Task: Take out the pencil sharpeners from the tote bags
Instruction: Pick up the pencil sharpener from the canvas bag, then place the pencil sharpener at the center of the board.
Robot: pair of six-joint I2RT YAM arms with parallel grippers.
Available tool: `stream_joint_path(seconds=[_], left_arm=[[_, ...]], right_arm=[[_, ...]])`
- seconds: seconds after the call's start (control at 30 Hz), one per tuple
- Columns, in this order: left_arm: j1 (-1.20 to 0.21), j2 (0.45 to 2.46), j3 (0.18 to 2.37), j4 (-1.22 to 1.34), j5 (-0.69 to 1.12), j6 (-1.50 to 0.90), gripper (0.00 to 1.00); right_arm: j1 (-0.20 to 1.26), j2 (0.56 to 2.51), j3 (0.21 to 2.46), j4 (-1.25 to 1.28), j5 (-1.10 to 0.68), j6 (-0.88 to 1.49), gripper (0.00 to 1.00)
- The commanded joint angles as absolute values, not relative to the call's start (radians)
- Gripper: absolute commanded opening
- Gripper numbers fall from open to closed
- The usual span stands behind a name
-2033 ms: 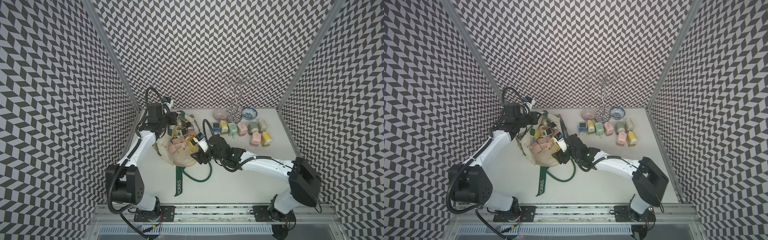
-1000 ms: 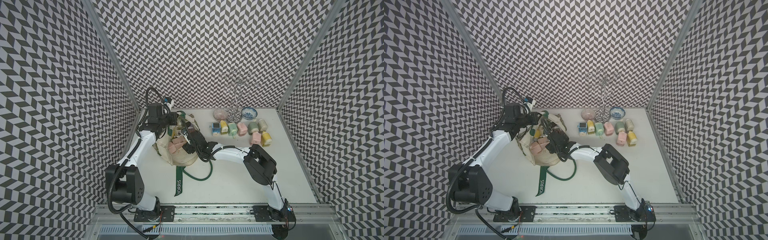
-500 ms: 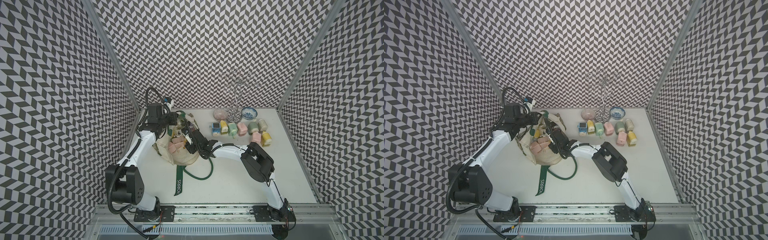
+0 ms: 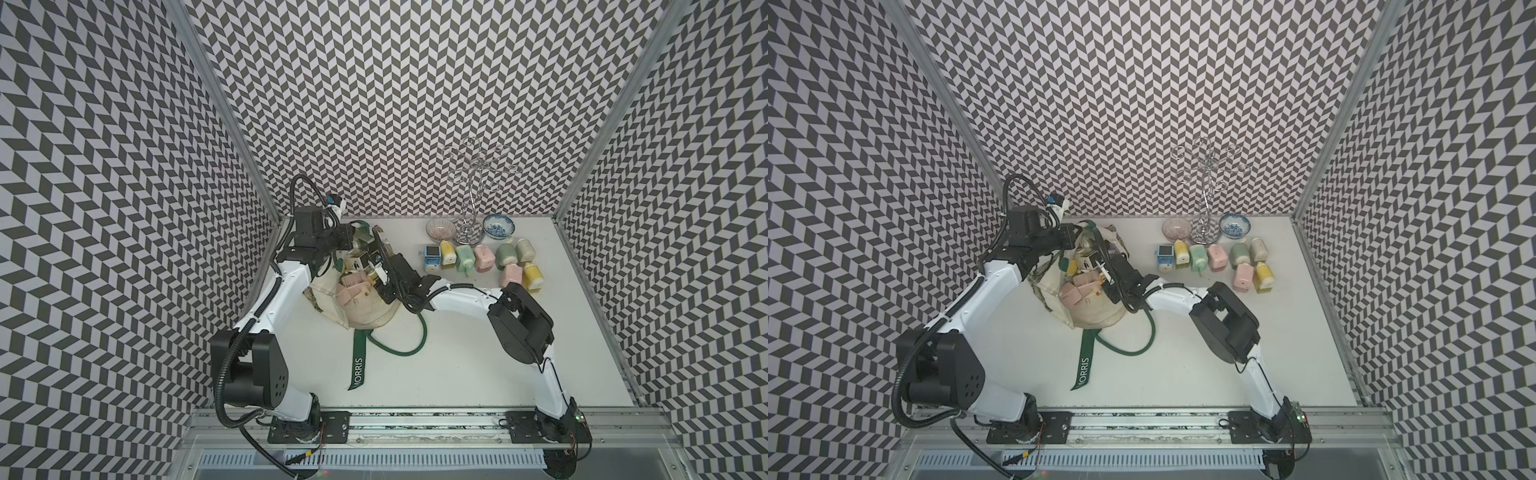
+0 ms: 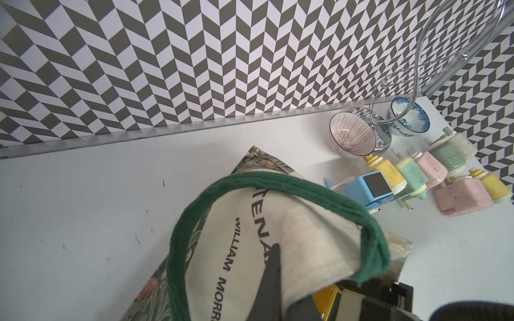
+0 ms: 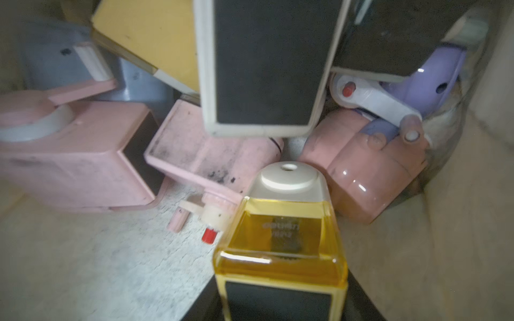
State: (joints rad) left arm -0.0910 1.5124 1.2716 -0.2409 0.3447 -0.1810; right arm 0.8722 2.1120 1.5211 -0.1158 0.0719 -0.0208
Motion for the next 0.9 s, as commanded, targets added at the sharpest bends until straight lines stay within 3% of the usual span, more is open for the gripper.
stream_joint_path(seconds=[0.0, 0.2, 0.47, 0.67, 0.87], left_arm=[[-0.083, 1.474, 1.283, -0.244, 0.334, -0.184, 0.0], [-0.081, 1.477, 1.281, -0.246, 0.323, -0.181, 0.0], [-0.082, 1.479, 1.275, -0.241, 0.314, -0.178, 0.0], [-0.083, 1.484, 1.275, -0.241, 0.317, -0.181, 0.0], [-0.083, 1.486, 1.272, -0.237, 0.322, -0.184, 0.0]], right_arm=[[0.877, 1.981, 1.469, -0.125, -0.029, 0.009, 0.33], [0.875, 1.794, 1.38, -0.199, -0.085, 0.059, 0.32], [0.846, 1.592, 1.329, -0.366, -0.01, 0.105, 0.32], [0.672, 1.476, 1.236, -0.418, 0.027, 0.215, 0.32], [0.477, 1.499, 1.228, -0.54, 0.046, 0.262, 0.32]])
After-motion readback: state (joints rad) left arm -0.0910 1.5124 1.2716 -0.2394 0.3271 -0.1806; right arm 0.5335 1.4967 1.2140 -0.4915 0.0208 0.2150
